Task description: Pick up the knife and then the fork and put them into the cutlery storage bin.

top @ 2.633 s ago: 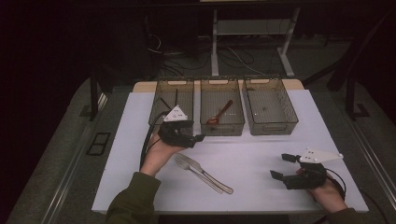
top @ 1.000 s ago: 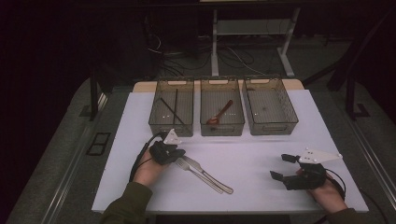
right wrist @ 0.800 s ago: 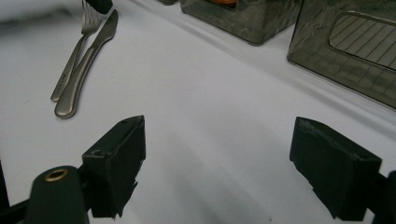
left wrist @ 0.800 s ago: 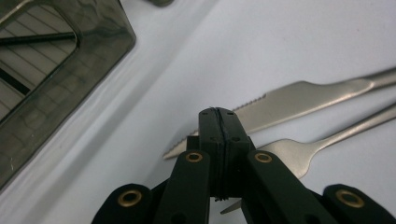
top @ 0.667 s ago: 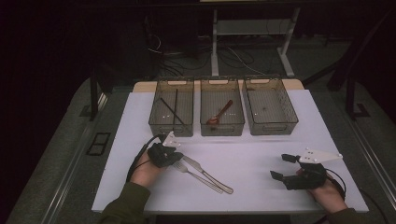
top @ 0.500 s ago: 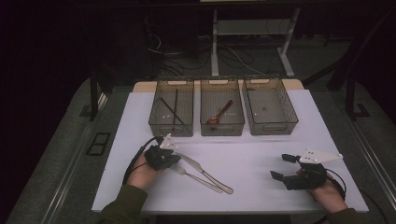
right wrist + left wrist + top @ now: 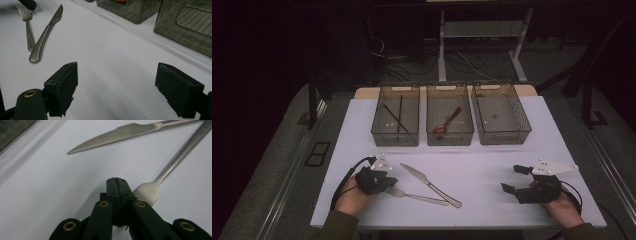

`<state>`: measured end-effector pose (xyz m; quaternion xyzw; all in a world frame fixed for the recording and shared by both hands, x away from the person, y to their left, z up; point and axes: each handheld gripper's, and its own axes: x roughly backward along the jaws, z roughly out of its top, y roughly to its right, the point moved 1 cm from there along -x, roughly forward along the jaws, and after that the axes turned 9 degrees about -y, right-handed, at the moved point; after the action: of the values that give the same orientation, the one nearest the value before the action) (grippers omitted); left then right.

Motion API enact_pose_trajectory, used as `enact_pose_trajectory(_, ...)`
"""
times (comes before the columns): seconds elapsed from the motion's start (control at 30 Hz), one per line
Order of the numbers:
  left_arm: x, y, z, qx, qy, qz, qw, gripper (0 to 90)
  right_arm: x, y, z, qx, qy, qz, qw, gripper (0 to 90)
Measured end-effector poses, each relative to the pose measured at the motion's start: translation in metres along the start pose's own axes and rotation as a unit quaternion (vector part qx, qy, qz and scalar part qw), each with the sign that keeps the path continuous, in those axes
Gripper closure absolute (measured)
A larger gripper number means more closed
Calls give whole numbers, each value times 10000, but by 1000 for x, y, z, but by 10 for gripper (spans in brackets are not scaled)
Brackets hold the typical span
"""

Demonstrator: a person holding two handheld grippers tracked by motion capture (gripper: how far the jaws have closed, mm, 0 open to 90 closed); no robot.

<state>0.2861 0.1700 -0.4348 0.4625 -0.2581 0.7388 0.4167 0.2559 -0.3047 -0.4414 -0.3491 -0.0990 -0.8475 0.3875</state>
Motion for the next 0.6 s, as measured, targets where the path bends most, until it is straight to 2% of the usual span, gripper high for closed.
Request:
enact_pose_trajectory(0.03, 0, 2, -1, 78, 10, -17, 10000, 885, 0, 0, 0, 2, -1, -1, 10000, 176)
enact_pose_trajectory(0.1, 1, 3, -1, 41, 36, -10, 10000, 884, 0, 0, 0, 3, -1, 3, 10000, 176)
enact_pose_trajectory(0.13, 2, 3, 0, 28, 99, -13, 9999, 873, 0, 0, 0, -5, -4, 3, 10000, 176)
enact_pose_trajectory(0.23, 6, 6, 6, -77, 409, -190, 9990, 811, -1, 0, 0, 16, 0, 5, 10000, 176)
enact_pose_trajectory(0.37, 4, 15, 15, -429, 698, -579, 9950, 729, -1, 0, 0, 24, -13, 16, 10000, 176)
enact_pose_trajectory(0.47, -2, 22, 19, -741, 630, -774, 9922, 699, -1, 0, 0, 24, -19, 32, 10000, 176)
enact_pose_trajectory(0.6, -10, 28, 23, -976, 585, -971, 9887, 695, -1, 0, 0, 29, -26, 40, 10000, 176)
